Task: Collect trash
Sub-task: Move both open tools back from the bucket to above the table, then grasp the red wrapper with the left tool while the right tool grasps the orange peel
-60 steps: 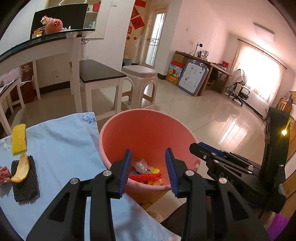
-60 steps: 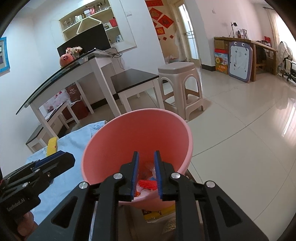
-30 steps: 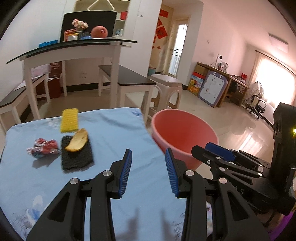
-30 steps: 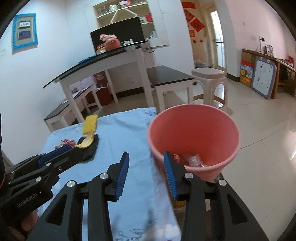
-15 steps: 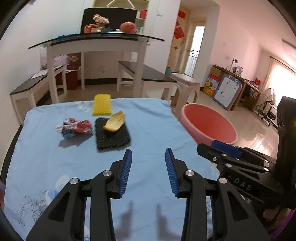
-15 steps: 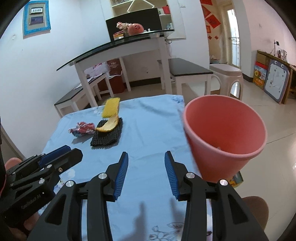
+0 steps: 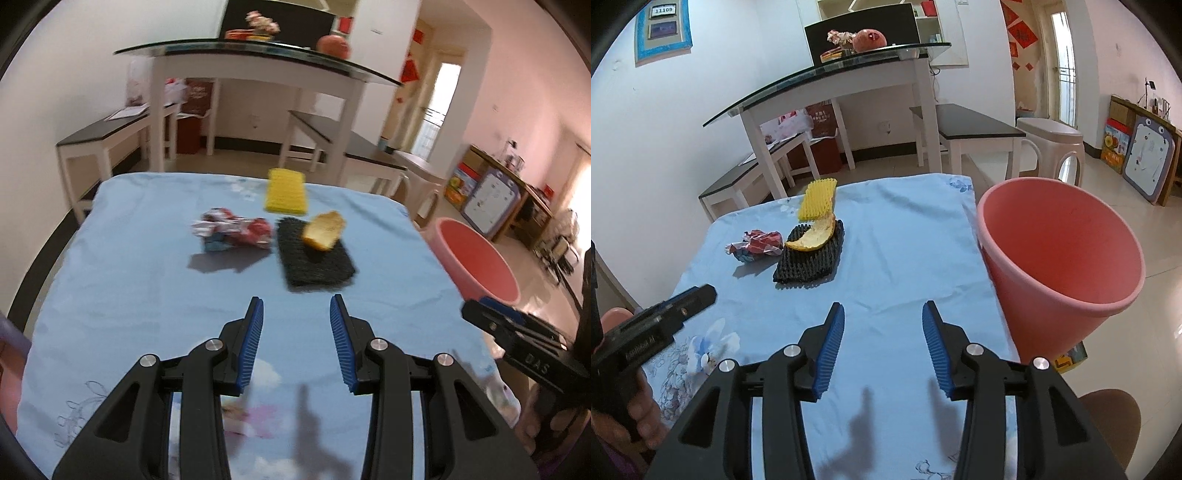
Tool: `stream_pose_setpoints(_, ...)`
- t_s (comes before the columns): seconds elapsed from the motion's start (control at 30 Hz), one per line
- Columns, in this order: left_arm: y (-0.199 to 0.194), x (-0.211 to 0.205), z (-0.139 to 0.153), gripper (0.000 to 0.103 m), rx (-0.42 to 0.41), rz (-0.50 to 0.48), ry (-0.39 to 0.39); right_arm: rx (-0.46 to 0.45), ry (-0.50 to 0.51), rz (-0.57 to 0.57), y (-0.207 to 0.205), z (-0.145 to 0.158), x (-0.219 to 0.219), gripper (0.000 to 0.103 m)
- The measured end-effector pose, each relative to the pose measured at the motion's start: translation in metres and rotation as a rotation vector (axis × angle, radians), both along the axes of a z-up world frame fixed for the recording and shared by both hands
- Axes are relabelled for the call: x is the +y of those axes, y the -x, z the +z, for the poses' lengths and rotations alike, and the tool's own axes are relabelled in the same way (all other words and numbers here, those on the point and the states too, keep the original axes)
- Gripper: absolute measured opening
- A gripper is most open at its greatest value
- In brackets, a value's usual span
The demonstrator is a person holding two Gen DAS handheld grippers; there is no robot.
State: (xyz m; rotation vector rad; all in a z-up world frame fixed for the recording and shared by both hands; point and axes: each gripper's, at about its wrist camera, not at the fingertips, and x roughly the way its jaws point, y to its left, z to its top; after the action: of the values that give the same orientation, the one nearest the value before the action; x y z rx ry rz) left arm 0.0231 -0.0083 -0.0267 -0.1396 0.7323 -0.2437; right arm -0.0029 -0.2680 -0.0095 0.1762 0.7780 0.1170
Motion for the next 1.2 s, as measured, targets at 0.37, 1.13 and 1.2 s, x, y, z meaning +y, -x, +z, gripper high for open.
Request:
stream_pose_setpoints(0.37, -0.039, 0.042, 0.004, 0.038, 0.046, 0.118, 0.036, 0.033, -0.019, 0.054, -0.027, -0.013, 0.021, 0.044)
stream_pose_setpoints(1.13, -0.122, 0.049, -0.04, 0.038, 0.193, 0.164, 0.11, 0.037, -0.099, 0.114, -0.116, -0.022, 0.028, 0.05)
stream_pose_setpoints(1.2, -0.12, 0.049, -0.042, 0.038, 0.188, 0.156, 0.111, 0.028, -0.097, 0.129, -0.125, -0.022, 0.033, 0.051)
